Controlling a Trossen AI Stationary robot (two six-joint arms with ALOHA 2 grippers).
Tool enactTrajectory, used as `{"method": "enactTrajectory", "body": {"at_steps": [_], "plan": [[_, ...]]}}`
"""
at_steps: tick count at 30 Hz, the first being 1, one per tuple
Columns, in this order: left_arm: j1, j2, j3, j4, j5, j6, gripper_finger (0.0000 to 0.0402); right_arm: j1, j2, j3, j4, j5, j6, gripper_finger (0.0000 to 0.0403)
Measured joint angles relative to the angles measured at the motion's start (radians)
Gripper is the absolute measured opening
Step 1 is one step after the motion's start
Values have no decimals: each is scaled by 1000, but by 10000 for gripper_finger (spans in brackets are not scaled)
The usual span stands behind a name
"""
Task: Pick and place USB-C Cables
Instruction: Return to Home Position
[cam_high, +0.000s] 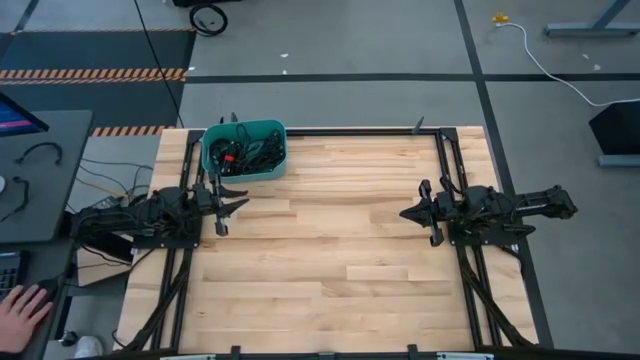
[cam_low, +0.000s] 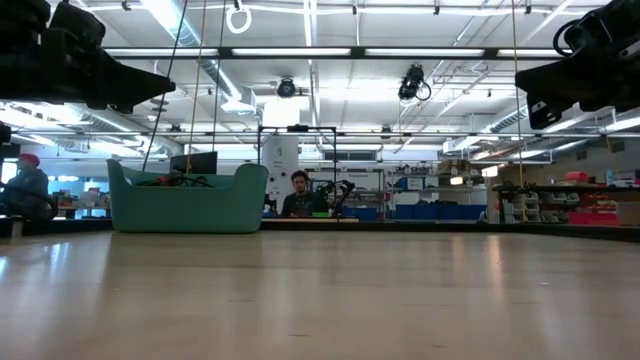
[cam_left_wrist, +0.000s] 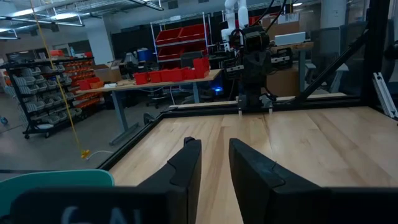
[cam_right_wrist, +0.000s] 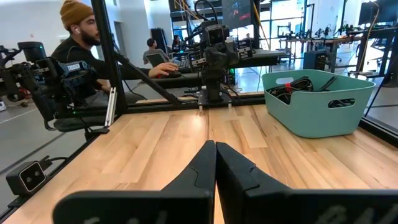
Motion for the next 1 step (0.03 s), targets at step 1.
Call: {"method": "enactTrajectory", "body": {"at_steps": [1], "plan": [[0, 0, 0, 0, 0, 0, 90, 0, 0, 0, 0, 0, 0, 12]]}}
